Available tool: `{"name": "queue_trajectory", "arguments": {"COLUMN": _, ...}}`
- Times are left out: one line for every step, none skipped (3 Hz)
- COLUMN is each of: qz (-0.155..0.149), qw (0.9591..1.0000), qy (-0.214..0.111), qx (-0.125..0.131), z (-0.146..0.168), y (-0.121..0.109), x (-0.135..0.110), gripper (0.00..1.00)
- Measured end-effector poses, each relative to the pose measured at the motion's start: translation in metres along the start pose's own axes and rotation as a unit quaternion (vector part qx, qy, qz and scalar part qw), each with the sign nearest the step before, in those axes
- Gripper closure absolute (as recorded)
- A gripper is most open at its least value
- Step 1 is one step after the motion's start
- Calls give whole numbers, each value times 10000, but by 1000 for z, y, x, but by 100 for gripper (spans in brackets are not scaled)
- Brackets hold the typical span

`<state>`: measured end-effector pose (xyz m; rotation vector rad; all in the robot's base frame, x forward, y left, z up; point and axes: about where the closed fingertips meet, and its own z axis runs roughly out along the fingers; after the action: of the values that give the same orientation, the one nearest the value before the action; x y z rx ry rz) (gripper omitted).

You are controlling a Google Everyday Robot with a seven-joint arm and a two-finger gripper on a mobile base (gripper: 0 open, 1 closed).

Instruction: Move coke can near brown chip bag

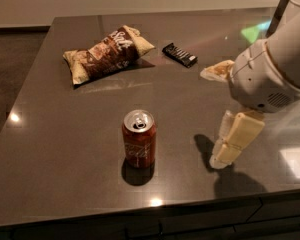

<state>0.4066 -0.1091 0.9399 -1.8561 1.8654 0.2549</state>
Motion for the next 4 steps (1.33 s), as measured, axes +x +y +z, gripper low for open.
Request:
{"name": "queue_trajectory", "arguments": {"qz": 3, "qw": 9994, "qy": -337, "qx": 87, "z": 24, "y": 1, "x": -24, "gripper": 0}}
{"name": "queue_trajectory", "arguments": {"qz": 102, "qw": 9983, "qy": -565, "qx": 65, "z": 48, "y": 1, "x": -44, "gripper": 0}}
{"name": "queue_trajectory", "arguments": {"qz": 226, "qw": 9972, "qy": -708, "qx": -49, "z": 65, "y": 6, "x": -58, "gripper": 0}}
{"name": "queue_trajectory", "arguments": {"qz": 338, "qw": 9957, "qy": -846, "qx": -157, "z": 77, "y": 11, "x": -68, "gripper": 0}}
